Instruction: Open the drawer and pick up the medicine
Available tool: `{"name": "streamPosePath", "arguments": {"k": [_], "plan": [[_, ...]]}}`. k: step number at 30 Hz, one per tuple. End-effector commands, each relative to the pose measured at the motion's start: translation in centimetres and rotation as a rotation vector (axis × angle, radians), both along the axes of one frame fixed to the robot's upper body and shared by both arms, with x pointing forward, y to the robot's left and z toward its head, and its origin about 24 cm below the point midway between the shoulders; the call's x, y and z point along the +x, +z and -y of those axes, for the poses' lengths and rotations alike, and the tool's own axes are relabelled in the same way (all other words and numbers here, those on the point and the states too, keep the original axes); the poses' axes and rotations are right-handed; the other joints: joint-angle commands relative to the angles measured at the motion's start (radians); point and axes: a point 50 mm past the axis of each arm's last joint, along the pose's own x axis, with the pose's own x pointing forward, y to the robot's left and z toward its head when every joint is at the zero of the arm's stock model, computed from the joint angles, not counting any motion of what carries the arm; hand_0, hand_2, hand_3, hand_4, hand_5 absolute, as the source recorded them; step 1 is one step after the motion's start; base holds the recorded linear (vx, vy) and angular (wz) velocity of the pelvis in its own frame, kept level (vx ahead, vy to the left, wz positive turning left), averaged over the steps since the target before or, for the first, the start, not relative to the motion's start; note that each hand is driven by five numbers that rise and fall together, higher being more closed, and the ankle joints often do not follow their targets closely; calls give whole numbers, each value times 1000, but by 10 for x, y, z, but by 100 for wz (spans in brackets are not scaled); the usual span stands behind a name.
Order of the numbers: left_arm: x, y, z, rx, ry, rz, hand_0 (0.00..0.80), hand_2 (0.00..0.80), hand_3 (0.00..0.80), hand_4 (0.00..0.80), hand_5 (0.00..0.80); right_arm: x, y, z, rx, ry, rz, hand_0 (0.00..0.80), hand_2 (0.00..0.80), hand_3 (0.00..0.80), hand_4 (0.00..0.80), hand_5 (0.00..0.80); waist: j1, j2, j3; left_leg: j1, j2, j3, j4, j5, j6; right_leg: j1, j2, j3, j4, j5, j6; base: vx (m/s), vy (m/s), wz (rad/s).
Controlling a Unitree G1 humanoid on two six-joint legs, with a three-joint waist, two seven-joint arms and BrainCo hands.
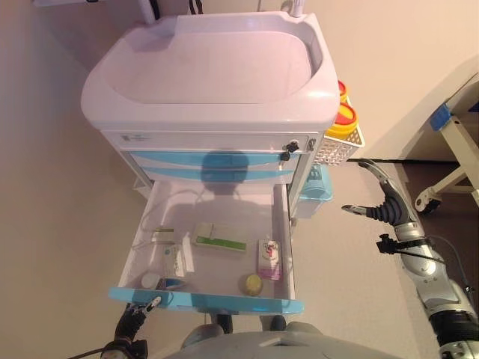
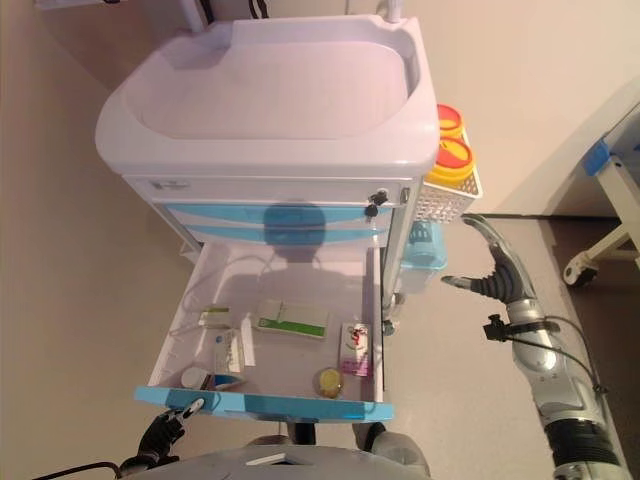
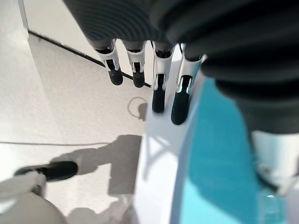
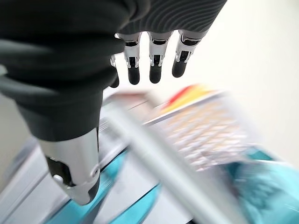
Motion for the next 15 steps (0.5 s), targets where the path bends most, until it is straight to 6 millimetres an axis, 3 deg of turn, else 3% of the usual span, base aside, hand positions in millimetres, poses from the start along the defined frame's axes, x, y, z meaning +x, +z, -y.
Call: {"name": "streamPosePath", "arguments": {"k": [1,5,15], "plan": [[-4,0,-5,51,-63,-46,0,0,0,0,0,6,37,-35,-118,281,138,0,0,0,0,0,42,-49,-9,-5,-91,-9,35,-130,45,-12,-37,12,-6,-4,86,-28,-47,8],[-2,0,-5,45,-77,-47,0,0,0,0,0,10,46,-57,-195,434,114,0,0,0,0,0,73,-56,-7,-11,-92,-33,31,-121,38,-5,-40,-7,-10,-4,83,-28,-48,10],[2,-1,1,32,-114,-52,0,0,0,0,0,18,24,-101,-346,651,-46,0,0,0,0,0,149,-57,-6,-21,-89,-90,16,-95,22,18,-50,-77,-19,-5,77,-14,-38,24]]}}
